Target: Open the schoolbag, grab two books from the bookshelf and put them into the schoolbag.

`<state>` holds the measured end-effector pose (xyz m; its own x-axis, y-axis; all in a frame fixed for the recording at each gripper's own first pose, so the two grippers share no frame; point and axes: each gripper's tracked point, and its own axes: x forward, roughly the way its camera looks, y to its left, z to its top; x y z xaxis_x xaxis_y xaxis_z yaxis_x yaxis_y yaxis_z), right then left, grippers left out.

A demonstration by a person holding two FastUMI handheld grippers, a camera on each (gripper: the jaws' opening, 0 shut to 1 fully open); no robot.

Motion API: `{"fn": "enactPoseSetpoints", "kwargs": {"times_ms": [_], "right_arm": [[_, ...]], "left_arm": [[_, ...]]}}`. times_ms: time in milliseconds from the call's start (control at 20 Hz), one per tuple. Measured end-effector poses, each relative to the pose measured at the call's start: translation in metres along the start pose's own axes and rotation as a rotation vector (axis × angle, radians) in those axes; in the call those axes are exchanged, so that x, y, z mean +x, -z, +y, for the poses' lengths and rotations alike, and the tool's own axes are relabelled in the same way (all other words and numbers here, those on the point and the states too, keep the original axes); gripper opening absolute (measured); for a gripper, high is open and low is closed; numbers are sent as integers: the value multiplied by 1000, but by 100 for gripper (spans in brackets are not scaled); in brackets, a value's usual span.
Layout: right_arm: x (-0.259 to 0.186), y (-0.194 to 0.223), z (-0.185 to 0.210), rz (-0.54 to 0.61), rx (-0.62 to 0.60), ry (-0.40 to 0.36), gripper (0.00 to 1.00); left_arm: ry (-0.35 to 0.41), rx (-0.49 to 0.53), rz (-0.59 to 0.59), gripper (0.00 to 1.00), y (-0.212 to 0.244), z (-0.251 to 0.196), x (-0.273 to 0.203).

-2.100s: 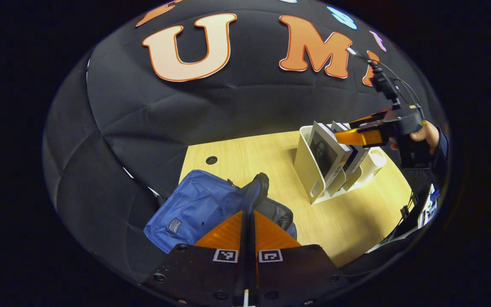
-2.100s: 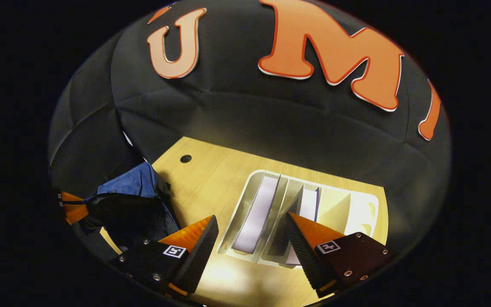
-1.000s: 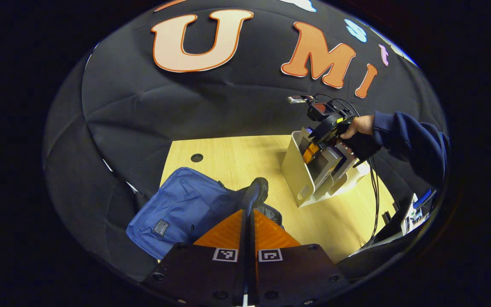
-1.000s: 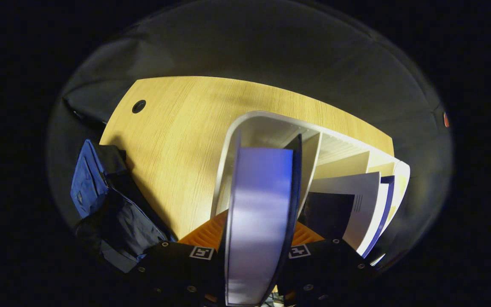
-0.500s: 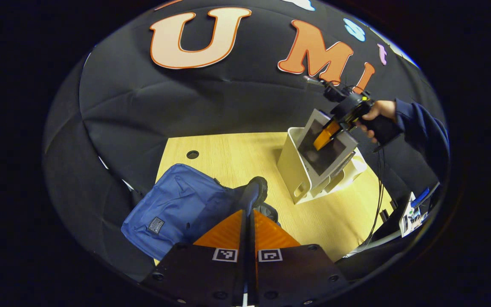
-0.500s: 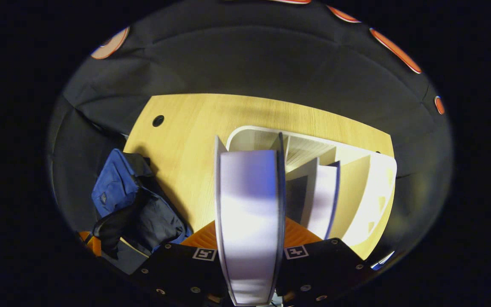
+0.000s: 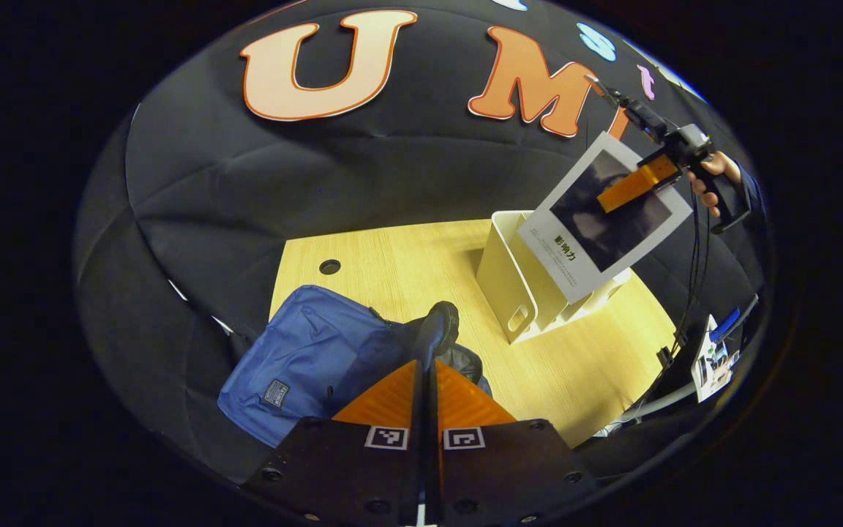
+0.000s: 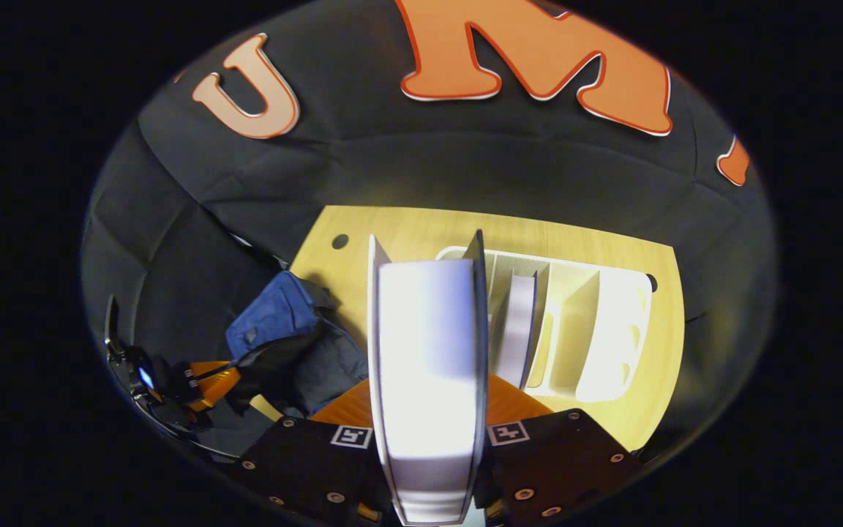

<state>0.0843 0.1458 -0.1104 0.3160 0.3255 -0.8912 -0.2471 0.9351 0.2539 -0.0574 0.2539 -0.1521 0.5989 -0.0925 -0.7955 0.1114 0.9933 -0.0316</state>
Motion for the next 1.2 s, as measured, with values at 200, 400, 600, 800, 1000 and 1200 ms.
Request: {"fn": "enactPoseSetpoints", "kwargs": {"times_ms": [200, 400, 600, 800, 1000, 1200], "right_arm": [[-1, 41, 53, -42, 126, -175, 42], [37, 91, 85, -6, 253, -285, 42], [76, 131, 114, 38, 357, -363, 42], [104, 143, 144, 23, 418, -390, 41], [137, 139, 171, -3, 491, -418, 41], [182, 155, 199, 28, 543, -441, 41]], "left_arm": [[-8, 8, -4, 3, -9, 6, 0], [-23, 26, 7, 4, -13, 17, -3], [-40, 47, 9, 4, -17, 21, -8], [-28, 45, 22, 4, -15, 14, -7], [-25, 40, 26, 4, -14, 6, -9], [-23, 54, 34, 4, -11, -3, -10]]}}
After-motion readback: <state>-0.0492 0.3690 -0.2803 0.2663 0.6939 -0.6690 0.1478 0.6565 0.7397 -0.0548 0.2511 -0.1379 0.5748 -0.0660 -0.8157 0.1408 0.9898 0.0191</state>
